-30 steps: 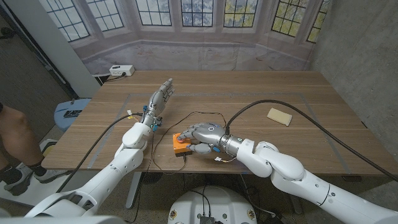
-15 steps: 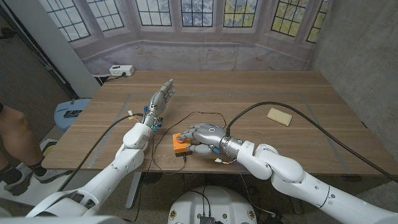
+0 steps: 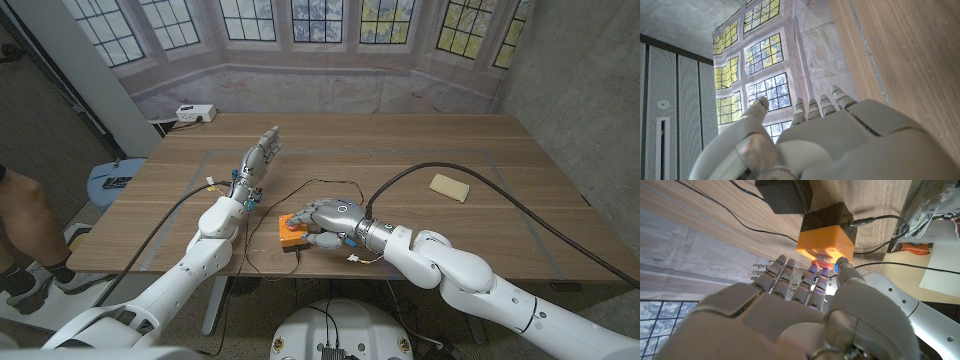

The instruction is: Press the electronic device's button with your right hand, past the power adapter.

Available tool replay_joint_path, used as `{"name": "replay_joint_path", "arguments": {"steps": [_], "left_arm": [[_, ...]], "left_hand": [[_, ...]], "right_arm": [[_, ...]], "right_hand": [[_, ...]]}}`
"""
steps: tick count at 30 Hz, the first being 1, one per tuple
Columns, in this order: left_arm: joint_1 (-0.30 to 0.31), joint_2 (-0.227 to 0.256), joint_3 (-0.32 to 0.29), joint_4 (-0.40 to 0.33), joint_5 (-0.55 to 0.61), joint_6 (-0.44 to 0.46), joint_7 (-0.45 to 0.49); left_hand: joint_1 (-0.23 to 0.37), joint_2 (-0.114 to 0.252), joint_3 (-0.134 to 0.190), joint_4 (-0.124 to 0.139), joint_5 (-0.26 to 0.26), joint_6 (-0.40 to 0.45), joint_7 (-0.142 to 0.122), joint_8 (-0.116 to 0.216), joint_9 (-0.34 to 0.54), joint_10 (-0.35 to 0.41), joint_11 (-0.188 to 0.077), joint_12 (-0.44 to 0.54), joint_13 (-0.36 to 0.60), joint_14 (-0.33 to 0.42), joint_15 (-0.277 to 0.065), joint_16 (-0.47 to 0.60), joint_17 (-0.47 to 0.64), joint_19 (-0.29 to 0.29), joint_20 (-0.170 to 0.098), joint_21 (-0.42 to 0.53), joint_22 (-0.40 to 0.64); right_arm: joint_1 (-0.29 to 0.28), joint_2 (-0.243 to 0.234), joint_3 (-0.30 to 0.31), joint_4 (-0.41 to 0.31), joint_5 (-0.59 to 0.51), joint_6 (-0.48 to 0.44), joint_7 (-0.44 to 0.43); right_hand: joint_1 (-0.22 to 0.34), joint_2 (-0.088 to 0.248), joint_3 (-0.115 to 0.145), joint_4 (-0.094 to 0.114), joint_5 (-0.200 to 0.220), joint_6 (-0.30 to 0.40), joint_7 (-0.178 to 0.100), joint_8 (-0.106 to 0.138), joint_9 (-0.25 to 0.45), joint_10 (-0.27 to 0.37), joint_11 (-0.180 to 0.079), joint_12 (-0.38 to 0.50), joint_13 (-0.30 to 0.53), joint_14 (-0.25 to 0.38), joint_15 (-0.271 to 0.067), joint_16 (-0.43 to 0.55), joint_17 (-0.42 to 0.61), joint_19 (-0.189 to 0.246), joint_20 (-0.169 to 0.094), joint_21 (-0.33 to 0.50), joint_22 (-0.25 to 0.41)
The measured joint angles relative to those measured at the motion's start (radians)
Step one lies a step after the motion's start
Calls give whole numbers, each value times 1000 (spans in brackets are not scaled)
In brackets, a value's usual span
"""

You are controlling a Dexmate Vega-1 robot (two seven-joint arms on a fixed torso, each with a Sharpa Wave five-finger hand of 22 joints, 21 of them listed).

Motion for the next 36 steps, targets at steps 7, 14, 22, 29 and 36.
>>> {"name": "replay_joint_path", "arguments": {"steps": [7, 14, 22, 29, 36], "left_arm": [[0, -2, 1, -1, 2, 2, 4], [-1, -3, 2, -2, 2, 5, 7], [-2, -6, 3, 1, 1, 8, 7], [-4, -6, 3, 5, -1, 9, 6], [-5, -6, 3, 7, -2, 10, 3]], "left_hand": [[0, 0, 0, 0, 0, 0, 0, 0, 0, 0, 0, 0, 0, 0, 0, 0, 0, 0, 0, 0, 0], [0, 0, 0, 0, 0, 0, 0, 0, 0, 0, 0, 0, 0, 0, 0, 0, 0, 0, 0, 0, 0], [0, 0, 0, 0, 0, 0, 0, 0, 0, 0, 0, 0, 0, 0, 0, 0, 0, 0, 0, 0, 0], [0, 0, 4, -4, 0, 0, 0, 0, 0, 0, 0, 0, 0, 0, 0, 0, 0, 0, 0, 0, 0], [0, 0, 4, -4, 0, 0, 0, 0, 0, 0, 0, 0, 0, 4, -4, 0, 0, 0, 0, 0, 0]], "right_arm": [[-1, -4, 15, -17, 11, 8, 2], [-2, -5, 30, -34, 23, 15, 4], [-2, -4, 46, -47, 41, 23, 4], [2, -1, 60, -53, 61, 33, 0], [8, 2, 71, -53, 88, 44, -5]], "right_hand": [[0, 0, -3, -3, 0, 5, 2, 1, 4, 2, 2, 0, 2, 0, 0, 0, 0, 0, 0, 0, 0], [0, 0, -3, -3, 0, 7, 3, 3, 2, 4, -4, 5, 2, 0, 0, 0, 0, 0, 0, 0, 0], [0, 0, -2, -3, 0, 7, 3, 3, 2, 4, -4, 5, 1, 0, 0, 0, 0, 3, -3, 0, 0], [0, 0, -2, -3, 0, 7, 3, 3, 2, 4, -4, 5, 2, 0, 0, 0, 0, 4, -4, 0, -1], [0, 0, -2, -3, 0, 7, 3, 3, 2, 3, -4, 5, 2, 5, -5, 0, 0, 4, -4, 0, -2]]}}
